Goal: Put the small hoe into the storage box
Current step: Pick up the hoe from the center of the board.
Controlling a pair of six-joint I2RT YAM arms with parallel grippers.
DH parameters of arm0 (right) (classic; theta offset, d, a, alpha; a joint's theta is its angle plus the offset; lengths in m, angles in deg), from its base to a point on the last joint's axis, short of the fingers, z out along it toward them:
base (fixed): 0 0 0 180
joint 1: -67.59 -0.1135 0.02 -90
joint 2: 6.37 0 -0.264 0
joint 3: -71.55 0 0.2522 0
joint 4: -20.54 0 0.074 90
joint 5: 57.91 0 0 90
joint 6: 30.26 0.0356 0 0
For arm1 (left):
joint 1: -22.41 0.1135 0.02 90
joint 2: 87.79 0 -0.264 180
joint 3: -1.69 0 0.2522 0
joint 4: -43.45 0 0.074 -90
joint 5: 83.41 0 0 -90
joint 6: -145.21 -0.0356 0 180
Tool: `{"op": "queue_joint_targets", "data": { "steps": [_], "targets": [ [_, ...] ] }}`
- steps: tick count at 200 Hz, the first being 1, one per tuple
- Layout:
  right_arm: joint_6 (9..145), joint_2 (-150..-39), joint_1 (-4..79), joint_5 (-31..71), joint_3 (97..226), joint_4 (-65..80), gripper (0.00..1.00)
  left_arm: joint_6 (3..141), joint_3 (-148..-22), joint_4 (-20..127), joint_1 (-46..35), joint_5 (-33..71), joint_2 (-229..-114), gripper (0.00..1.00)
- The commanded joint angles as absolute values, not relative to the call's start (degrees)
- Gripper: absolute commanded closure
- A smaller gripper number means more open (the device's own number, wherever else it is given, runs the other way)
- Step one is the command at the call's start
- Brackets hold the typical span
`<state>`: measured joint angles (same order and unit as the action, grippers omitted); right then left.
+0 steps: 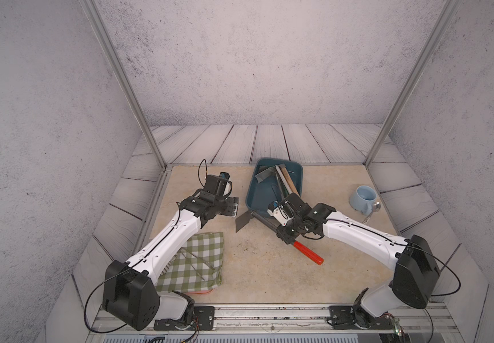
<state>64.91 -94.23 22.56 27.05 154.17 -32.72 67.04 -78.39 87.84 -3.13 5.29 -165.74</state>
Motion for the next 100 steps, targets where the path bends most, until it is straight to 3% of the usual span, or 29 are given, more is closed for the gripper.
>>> {"op": "queue_joint_targets", "data": {
  "steps": [1, 100],
  "targets": [
    [64.0, -94.5, 22.8, 26.5, 155.9, -29.9, 1.0, 66.8, -78.9, 88.3, -3.3, 5.0, -166.0, 0.23],
    [64.9, -94.1, 22.8, 28.7, 155.4, -27.4, 1.0, 82.9, -77.6, 89.7, -3.4, 16.0, -162.5, 0.19]
  ]
}}
